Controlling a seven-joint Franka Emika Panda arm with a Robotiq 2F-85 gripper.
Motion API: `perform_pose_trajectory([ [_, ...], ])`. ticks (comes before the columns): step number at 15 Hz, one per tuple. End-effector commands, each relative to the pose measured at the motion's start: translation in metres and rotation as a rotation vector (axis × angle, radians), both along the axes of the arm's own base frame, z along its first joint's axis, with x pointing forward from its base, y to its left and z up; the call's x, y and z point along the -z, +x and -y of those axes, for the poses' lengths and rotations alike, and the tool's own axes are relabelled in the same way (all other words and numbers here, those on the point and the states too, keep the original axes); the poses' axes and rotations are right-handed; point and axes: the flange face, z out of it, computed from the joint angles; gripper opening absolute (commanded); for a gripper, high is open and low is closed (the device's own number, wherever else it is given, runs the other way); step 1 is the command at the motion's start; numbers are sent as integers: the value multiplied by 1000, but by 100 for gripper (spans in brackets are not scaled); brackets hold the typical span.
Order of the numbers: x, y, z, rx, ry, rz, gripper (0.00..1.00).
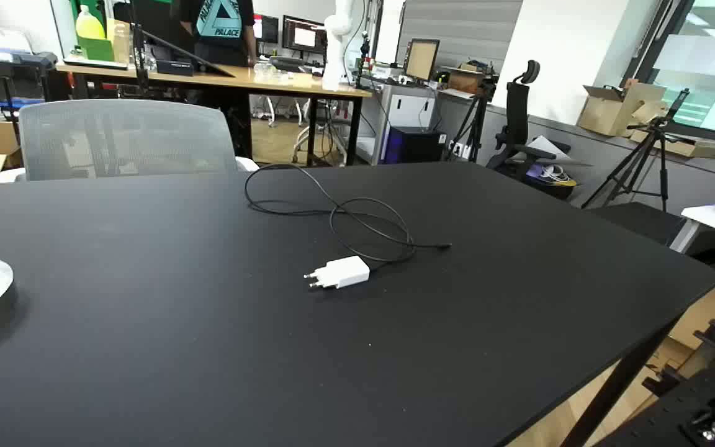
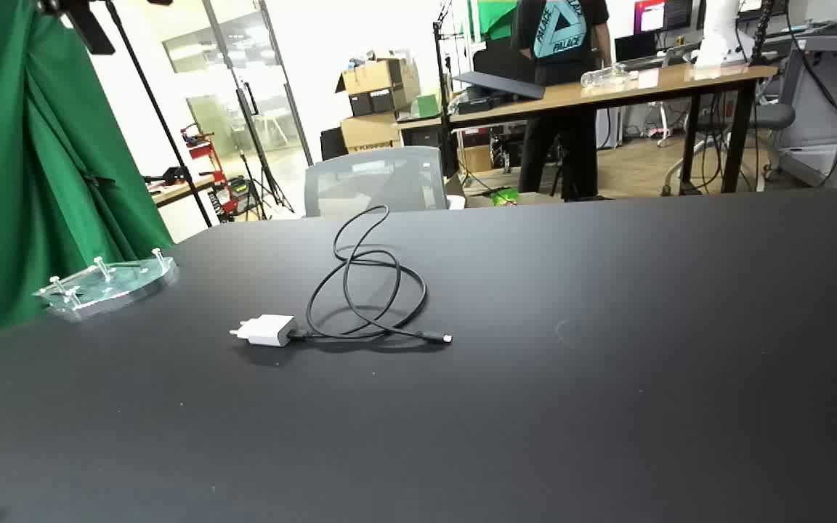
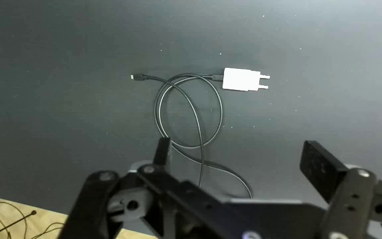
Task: Pick up the charger and move it slightly to the left.
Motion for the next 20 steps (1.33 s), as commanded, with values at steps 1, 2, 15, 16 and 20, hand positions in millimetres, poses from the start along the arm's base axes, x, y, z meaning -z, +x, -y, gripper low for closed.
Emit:
perform_pose_trajectory([
  [1,0,0,0,0,0,-1,100],
  [2,0,0,0,0,0,-1,100],
  [15,-4,11,2,-107,50,61,100],
  [16,-4,16,5,-186,75,77,100],
  [20,9,33,26,-404,162,97,100],
])
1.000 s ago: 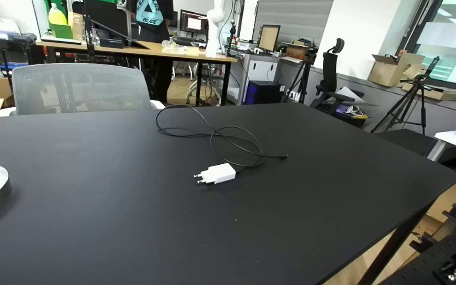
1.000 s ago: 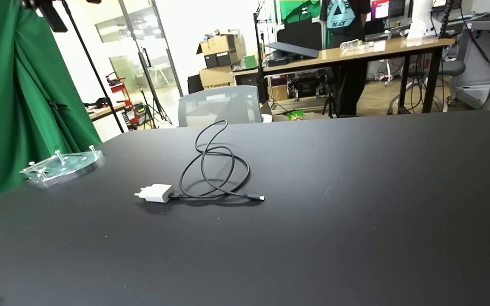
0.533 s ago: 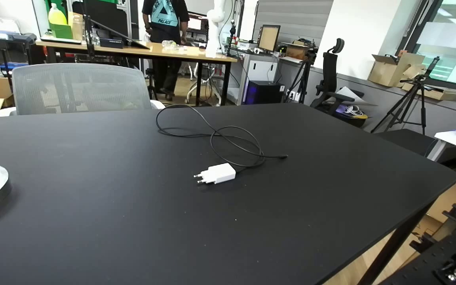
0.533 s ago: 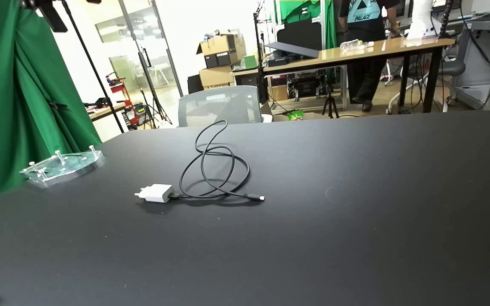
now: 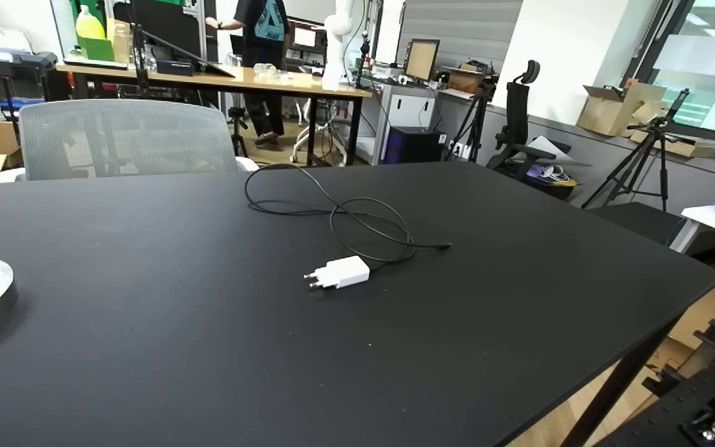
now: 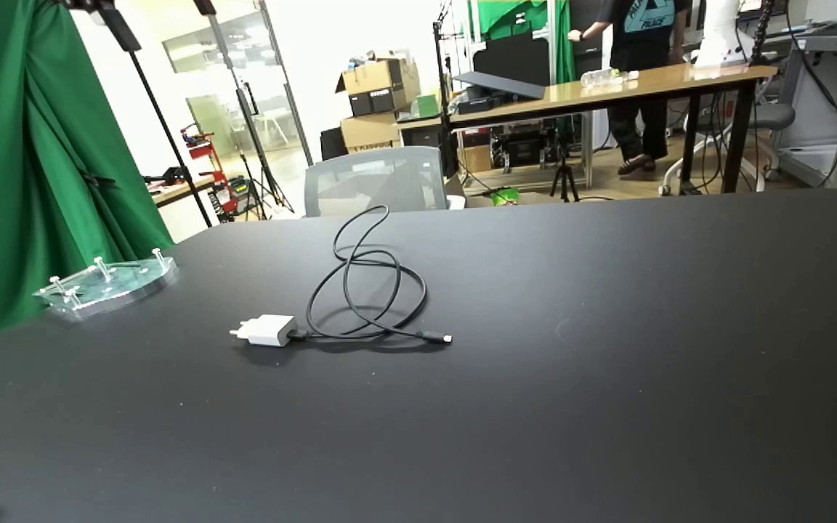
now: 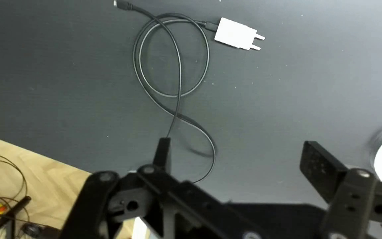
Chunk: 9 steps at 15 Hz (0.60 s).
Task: Pick up the charger and move it slightly to the left.
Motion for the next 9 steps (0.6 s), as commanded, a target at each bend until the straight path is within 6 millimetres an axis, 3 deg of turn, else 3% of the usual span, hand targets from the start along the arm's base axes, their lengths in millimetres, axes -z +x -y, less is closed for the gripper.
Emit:
perform_pose_trajectory([
  [1,15,8,21,-180,77,16,100],
  [6,64,-10,41,-479,82,-33,100],
  [7,55,1,40,-392,73,-27,100],
  [9,68,-6,41,-452,74,-48,100],
])
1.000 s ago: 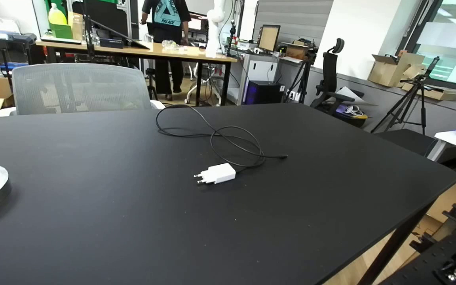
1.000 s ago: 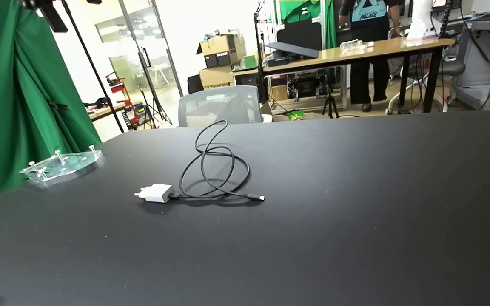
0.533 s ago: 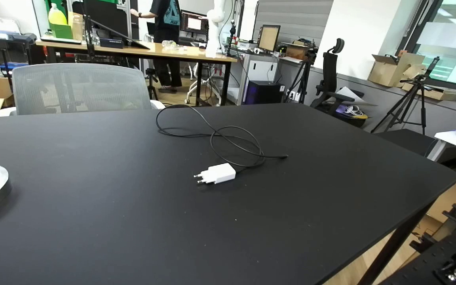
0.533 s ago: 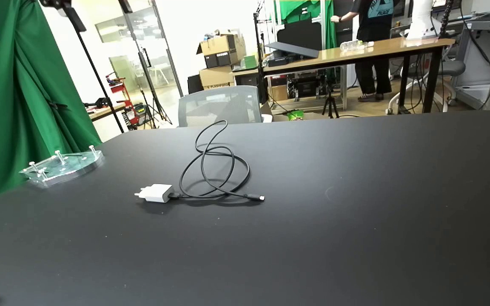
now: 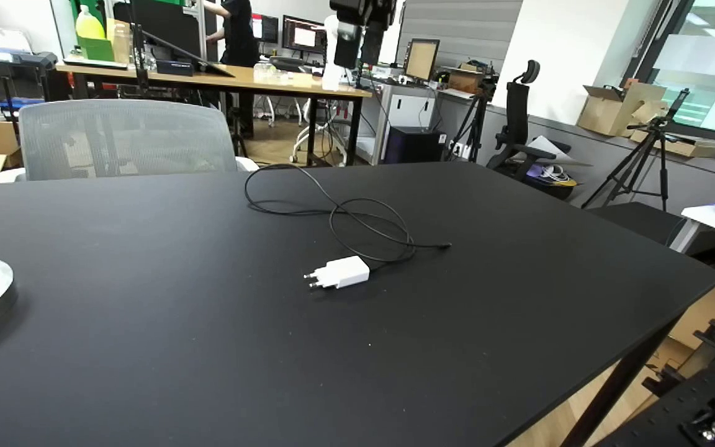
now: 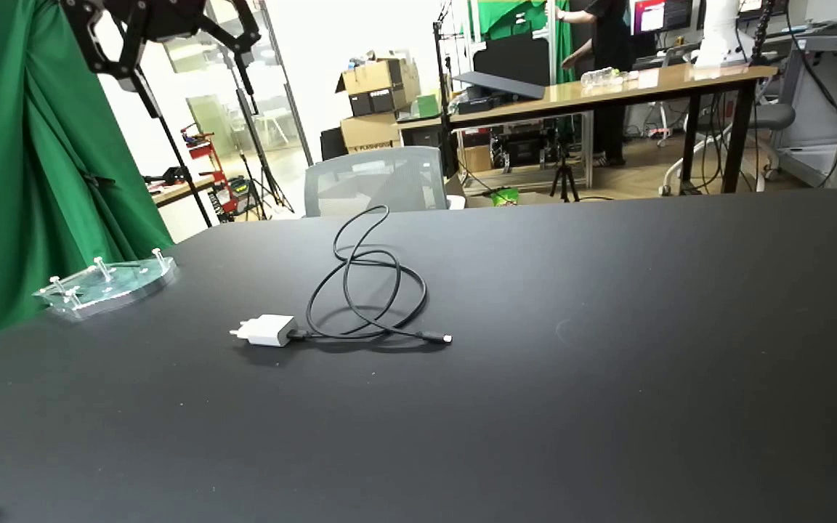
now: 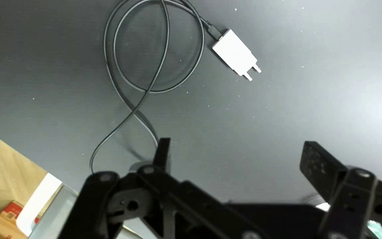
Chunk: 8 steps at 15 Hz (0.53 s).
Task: Pick up the charger and move it slightly to the left.
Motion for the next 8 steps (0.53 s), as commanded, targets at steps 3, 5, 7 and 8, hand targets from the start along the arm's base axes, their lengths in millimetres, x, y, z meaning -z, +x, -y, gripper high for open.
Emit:
perform_pose_trajectory([
  [3,4,-2,-6,-84,-1,-27,100],
  [5,17,-6,-8,-235,-2,-47,100],
  [7,33,-10,-5,-356,-15,-78,100],
  [8,43,-12,-2,-415,-23,-95,100],
])
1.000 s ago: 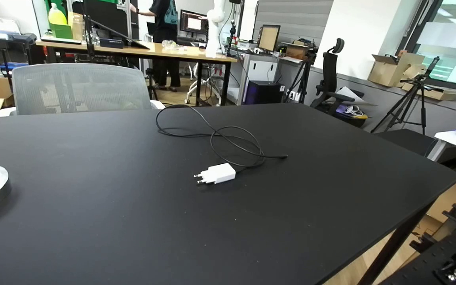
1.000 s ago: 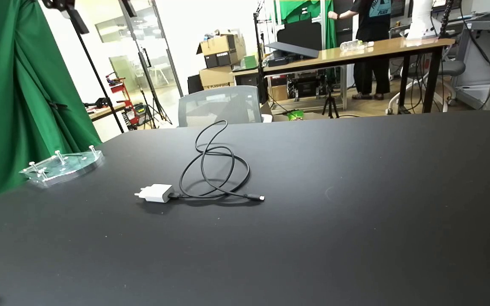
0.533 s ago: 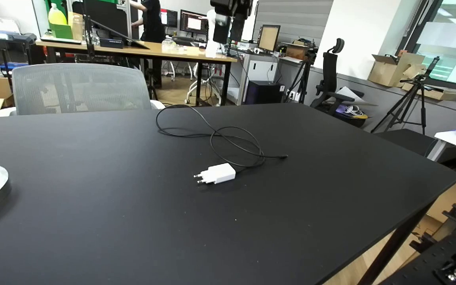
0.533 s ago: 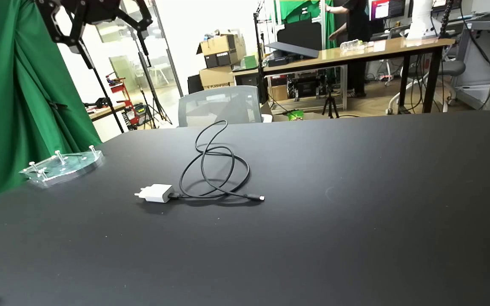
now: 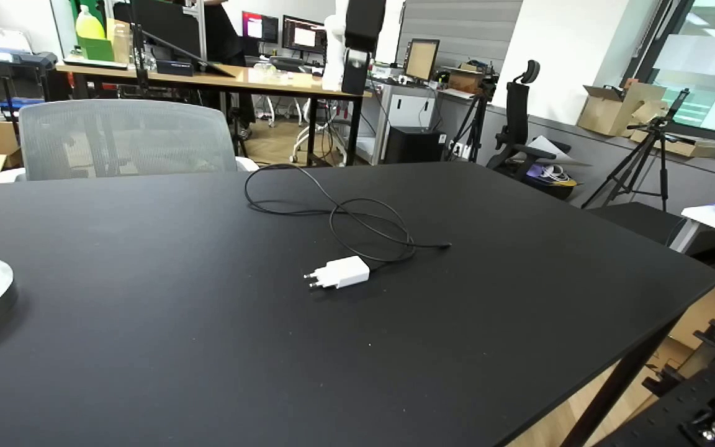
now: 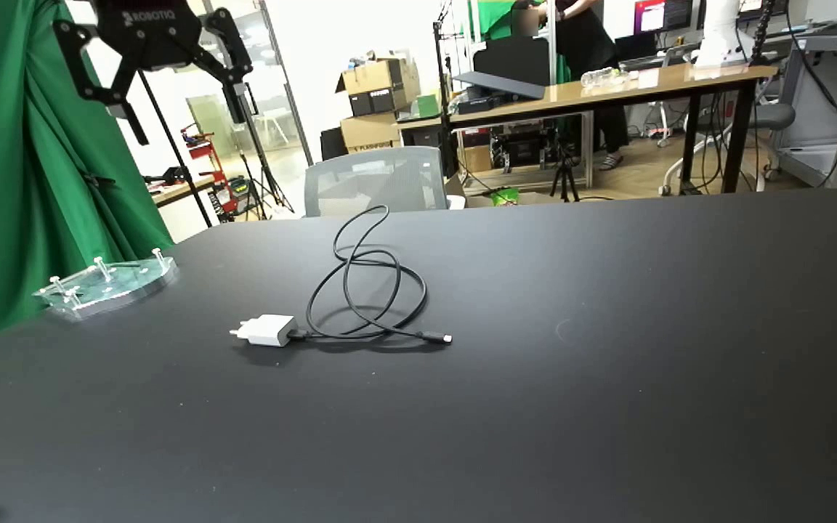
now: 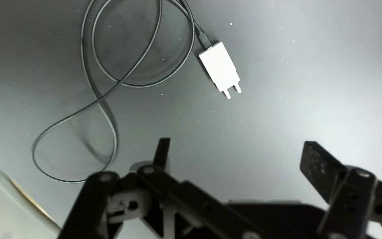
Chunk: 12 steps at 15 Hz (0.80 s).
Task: Pick up the charger and move it slightly to the left.
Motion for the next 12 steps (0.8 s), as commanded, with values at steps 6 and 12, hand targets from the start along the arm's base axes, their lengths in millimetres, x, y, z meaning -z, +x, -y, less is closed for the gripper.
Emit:
perform_pose_trajectory([
  [6,100,-20,40,-461,-50,-215,100],
  [12,124,-23,48,-499,-106,-262,100],
])
